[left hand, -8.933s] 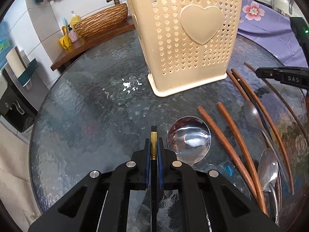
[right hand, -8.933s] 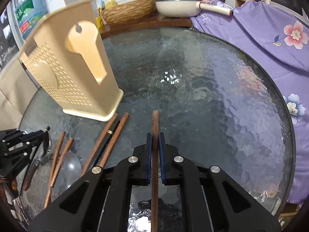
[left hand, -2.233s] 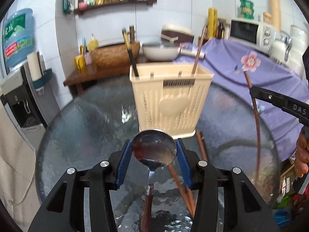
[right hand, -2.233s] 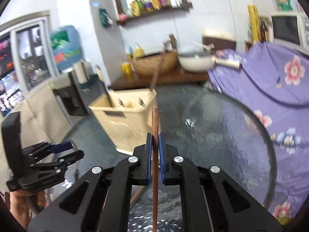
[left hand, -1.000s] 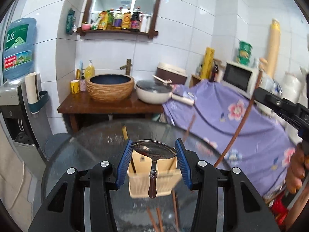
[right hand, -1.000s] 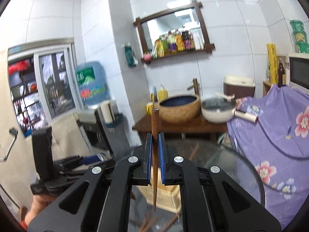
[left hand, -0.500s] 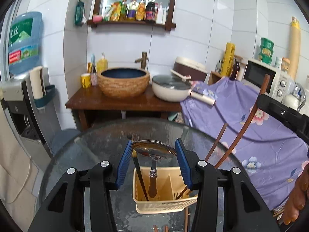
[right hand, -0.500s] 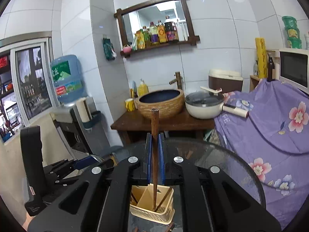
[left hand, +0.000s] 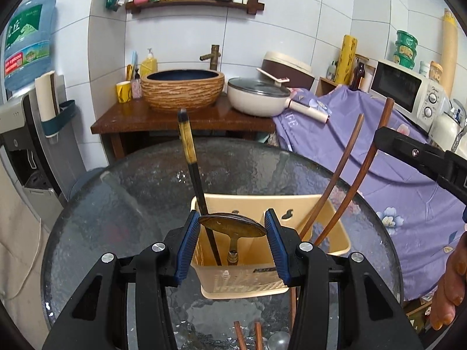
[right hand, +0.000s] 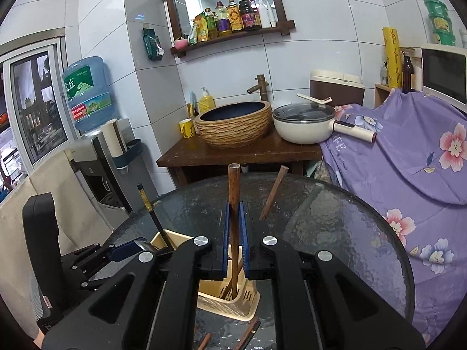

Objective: Organize utensils
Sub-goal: 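Open both tools to release the spoon and chopstick, then withdraw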

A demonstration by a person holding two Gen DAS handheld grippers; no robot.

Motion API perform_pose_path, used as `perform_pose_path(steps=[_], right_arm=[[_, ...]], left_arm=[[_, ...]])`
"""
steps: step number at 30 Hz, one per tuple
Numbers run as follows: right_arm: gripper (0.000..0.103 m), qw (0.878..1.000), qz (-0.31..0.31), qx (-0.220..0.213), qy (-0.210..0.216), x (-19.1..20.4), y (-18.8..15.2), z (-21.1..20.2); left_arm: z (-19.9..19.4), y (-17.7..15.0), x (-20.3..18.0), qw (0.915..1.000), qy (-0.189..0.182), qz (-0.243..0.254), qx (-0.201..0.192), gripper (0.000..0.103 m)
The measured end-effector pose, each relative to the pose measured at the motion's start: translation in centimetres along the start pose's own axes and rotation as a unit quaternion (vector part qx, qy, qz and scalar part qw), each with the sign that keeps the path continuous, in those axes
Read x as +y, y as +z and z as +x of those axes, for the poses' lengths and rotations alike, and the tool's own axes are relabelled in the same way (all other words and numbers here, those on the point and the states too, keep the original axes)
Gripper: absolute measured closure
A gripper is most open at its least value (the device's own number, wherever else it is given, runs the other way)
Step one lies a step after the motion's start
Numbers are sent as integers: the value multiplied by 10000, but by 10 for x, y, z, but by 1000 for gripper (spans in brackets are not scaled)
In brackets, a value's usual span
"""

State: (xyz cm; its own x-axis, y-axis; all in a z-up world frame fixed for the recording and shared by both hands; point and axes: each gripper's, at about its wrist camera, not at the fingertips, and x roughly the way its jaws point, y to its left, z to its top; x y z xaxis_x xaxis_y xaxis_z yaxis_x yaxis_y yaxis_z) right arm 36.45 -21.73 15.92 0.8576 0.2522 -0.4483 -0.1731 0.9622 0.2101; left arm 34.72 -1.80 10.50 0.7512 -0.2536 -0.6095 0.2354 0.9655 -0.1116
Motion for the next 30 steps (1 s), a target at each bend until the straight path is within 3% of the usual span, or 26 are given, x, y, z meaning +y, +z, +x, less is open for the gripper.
perform_pose_path(steps=[9, 12, 15, 16, 17, 19, 27, 30], right_arm=[[95, 10000, -65, -71, -24, -2, -4, 1], [94, 9998, -165, -106, -60, 0, -6, 0], [79, 9994, -244, -221, -116, -1, -8, -5], [63, 9993, -232, -261, -118, -1, -9, -8], [56, 9991, -207, -337, -126, -3, -11, -12], [56, 9988, -194, -436, -136, -5, -15, -22], [52, 9982, -534, -258, -119, -2, -67, -51], [52, 9969, -757, 69, -209, -3, -102, -46]], left_arm=[[11, -5, -1, 9999, 39, -7, 115, 58], [6, -4, -3, 10000, 13, -20, 27, 51], [-10, -5, -5, 9998, -5, -3, -202, 35], [-14, -5, -5, 9997, -14, 14, -260, 30], [-22, -8, -5, 9994, -68, 41, -335, 23], [-36, -14, -2, 9987, -131, 7, -494, 17], [-73, -78, 13, 9979, -165, 39, -633, 12], [-75, -107, 11, 9987, -51, 213, -465, 12]])
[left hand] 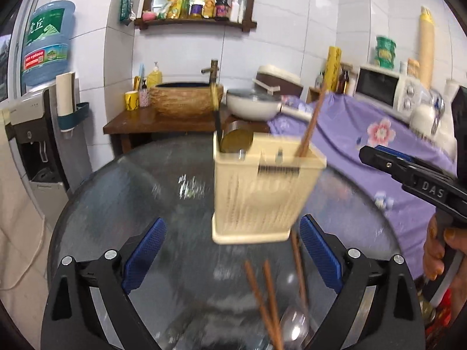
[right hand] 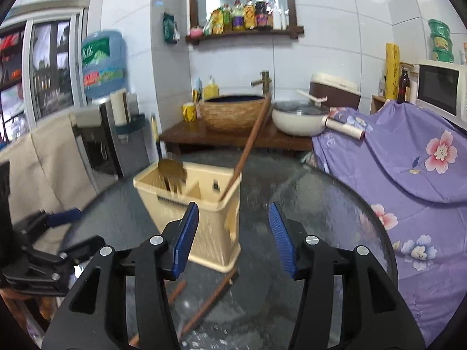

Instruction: Organize utensils

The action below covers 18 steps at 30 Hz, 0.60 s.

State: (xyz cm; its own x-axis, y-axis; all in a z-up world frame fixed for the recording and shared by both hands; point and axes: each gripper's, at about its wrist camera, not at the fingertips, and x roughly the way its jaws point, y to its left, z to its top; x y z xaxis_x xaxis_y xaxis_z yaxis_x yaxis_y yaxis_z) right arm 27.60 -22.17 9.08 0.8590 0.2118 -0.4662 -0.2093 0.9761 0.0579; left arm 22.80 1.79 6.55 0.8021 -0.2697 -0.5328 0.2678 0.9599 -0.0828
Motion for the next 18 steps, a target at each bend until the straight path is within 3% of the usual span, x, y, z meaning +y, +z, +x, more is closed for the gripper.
perform_pose_path(steps=[3, 8, 12, 18], right_arm=[[52, 9991, -81, 407, -42, 2, -31, 12], [52, 9935, 157, 1128, 30, -2, -79, 36], [52, 9888, 106, 1488, 60, 6, -103, 49], [52, 9838, -75, 1791, 66, 20, -114, 65]], left_arm=[[5, -27, -4, 9992, 85, 233, 303, 13], [30, -64, -3, 9947, -11, 305, 978, 35], [46, -71, 2, 9923, -118, 114, 1227, 38], [62, -69, -5, 9903, -117, 243, 1365, 44]])
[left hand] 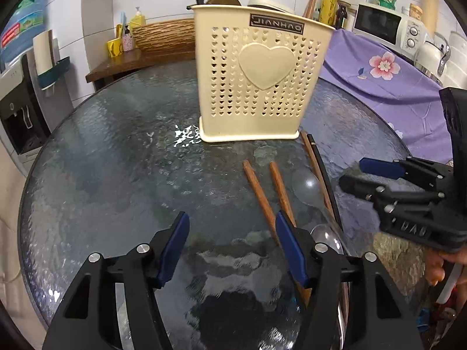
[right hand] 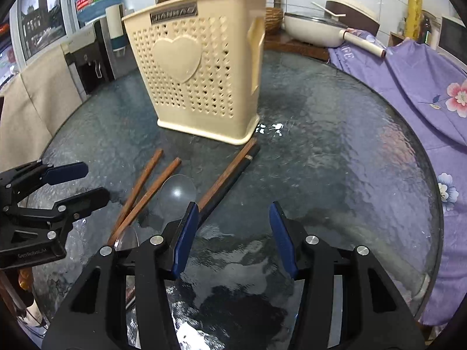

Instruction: Organize utensils

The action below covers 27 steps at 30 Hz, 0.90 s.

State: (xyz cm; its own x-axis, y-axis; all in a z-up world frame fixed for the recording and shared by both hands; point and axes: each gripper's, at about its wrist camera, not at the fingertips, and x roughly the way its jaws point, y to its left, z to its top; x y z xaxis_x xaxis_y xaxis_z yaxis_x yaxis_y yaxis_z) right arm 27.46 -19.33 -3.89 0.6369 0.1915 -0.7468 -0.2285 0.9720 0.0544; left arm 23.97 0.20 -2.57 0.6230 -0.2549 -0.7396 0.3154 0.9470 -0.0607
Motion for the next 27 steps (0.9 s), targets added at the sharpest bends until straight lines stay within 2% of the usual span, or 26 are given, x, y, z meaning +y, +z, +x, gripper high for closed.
perform_pose_path(steps=[8, 11, 16, 20, 24, 27], right_arm=[[52, 9994, 249, 192, 138, -4, 6, 12], [57, 9990, 333, 285, 84, -8, 10, 18], [58, 9984, 407, 369, 126, -8, 17, 26], [71, 9975, 452, 481, 272, -11, 19, 27], [71, 9980, 317, 536, 108, -19, 19, 25], [75, 9959, 562, 653, 287, -31, 22, 28]], left_arm=[[9, 7, -3, 9999, -87, 7, 93, 48], [10, 8, -6, 9999, -87, 38, 90, 49], [13, 7, -9, 9999, -60, 59, 121, 49], [14, 7, -6, 9999, -8, 41, 142, 49], [14, 8, -3, 9999, 18, 51, 155, 50], [15, 11, -5, 9998, -31, 52, 163, 50]])
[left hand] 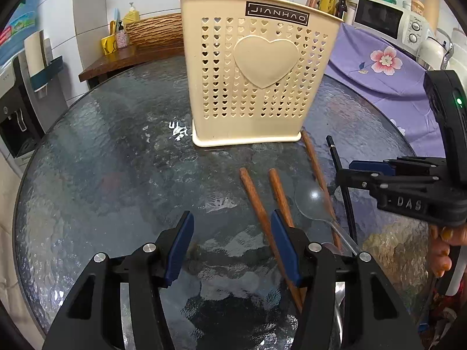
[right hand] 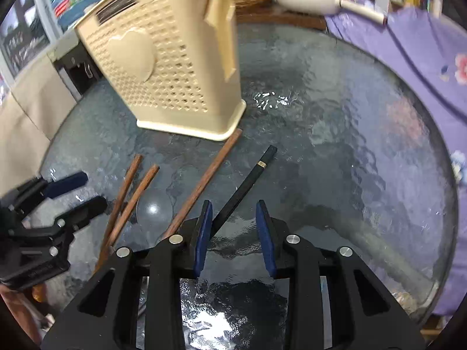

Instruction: Organize utensils

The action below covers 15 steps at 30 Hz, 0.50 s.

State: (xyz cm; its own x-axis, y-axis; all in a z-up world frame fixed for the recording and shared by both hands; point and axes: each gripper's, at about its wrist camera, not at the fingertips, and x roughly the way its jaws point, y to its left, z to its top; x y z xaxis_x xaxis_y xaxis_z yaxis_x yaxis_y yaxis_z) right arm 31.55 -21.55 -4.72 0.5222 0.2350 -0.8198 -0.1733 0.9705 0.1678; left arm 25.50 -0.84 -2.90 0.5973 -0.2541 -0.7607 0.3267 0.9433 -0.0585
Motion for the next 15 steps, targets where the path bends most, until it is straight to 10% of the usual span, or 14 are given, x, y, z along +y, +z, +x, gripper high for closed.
perform_pose_path(steps=[15], right_arm=[[91, 9989, 117, 91, -450, 5, 41, 24]], left_arm=[[0, 19, -33, 9991, 28, 424, -59, 64]])
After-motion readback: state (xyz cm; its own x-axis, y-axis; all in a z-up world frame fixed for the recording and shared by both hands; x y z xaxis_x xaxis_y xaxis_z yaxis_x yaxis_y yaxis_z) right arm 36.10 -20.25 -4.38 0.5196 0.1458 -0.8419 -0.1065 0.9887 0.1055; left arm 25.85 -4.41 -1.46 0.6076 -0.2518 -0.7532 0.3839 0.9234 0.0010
